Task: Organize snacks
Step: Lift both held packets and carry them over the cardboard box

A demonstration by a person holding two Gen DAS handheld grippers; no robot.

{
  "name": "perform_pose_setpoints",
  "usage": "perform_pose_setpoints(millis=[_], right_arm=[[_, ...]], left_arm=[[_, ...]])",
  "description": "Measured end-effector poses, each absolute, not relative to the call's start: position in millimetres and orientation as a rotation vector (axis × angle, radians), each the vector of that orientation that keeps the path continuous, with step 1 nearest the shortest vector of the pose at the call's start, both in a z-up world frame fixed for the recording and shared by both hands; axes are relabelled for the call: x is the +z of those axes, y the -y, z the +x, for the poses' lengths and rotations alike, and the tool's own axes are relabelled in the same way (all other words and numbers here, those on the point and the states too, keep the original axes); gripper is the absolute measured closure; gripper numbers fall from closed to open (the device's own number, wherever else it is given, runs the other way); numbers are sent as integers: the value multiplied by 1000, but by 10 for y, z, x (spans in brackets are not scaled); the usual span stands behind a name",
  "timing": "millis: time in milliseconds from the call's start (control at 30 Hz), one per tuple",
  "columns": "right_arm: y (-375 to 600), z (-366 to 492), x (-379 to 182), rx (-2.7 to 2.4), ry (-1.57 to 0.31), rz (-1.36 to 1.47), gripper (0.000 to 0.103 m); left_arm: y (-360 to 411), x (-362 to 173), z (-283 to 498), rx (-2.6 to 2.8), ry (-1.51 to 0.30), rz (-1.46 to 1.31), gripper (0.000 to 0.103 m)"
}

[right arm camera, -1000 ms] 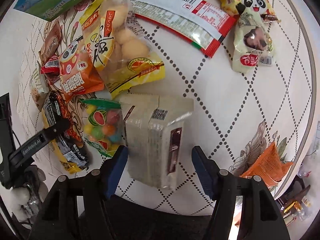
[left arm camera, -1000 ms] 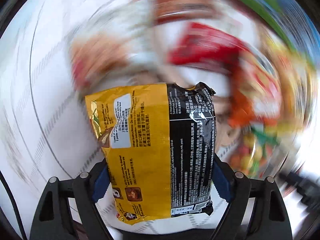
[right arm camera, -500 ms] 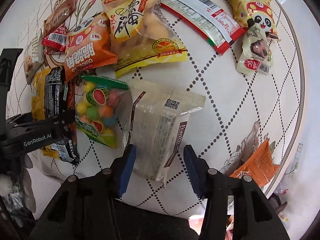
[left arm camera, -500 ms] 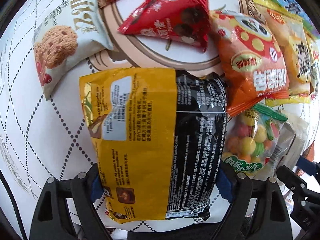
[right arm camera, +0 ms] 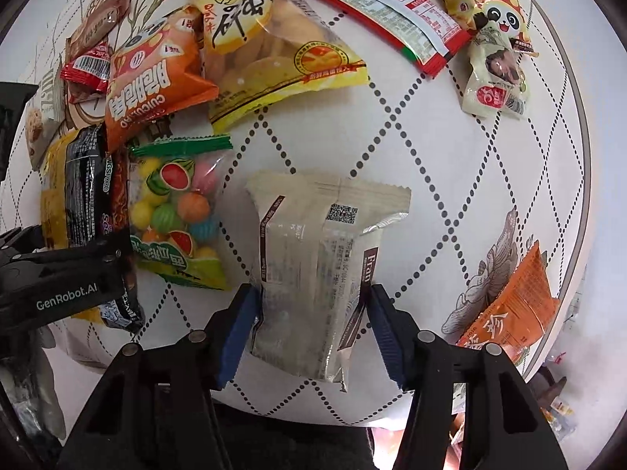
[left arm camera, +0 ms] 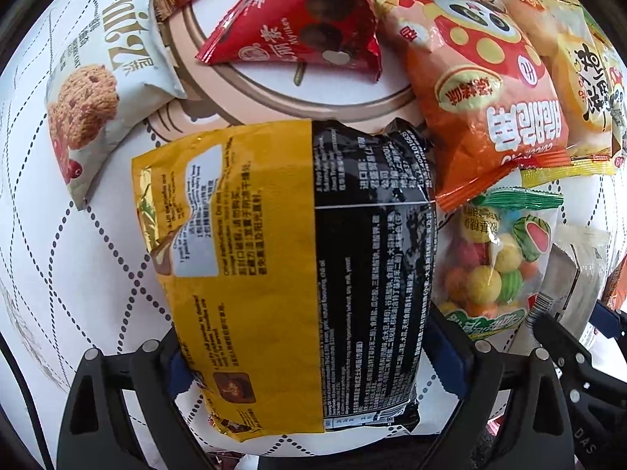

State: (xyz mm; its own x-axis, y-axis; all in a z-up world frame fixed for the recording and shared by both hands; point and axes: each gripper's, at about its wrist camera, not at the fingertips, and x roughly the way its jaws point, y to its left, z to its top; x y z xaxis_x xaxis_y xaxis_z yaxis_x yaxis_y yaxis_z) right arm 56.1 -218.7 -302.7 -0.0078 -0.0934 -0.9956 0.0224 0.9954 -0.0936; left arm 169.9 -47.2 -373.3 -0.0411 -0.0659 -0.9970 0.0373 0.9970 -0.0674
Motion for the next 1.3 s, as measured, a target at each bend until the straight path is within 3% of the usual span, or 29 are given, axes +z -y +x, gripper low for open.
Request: perform_pose_setpoints(millis=[200, 267, 300, 533, 833, 1300], right_arm=[[2158, 753, -3239, -135, -1536, -74, 43], [2114, 734, -3236, -135, -1520, -92, 44], [2100, 635, -3295, -126, -1514, -99, 45], [2014, 342, -2929, -23, -1446, -167, 46], [2031, 189, -2006, 104, -1310, -128, 46], [2981, 912, -1138, 194, -1167, 54, 46]], left_arm=[[640, -3798, 1702, -79, -1605, -28, 8], [676, -3762, 1671, -59, -1578, -9, 18], [700, -3736, 1659, -66, -1566, -1, 18], [834, -3467, 1527, -48, -1520, 41, 18], [1156, -2610, 1506, -73, -1371, 46, 18], [1437, -1314, 2270, -222, -1225, -83, 18]])
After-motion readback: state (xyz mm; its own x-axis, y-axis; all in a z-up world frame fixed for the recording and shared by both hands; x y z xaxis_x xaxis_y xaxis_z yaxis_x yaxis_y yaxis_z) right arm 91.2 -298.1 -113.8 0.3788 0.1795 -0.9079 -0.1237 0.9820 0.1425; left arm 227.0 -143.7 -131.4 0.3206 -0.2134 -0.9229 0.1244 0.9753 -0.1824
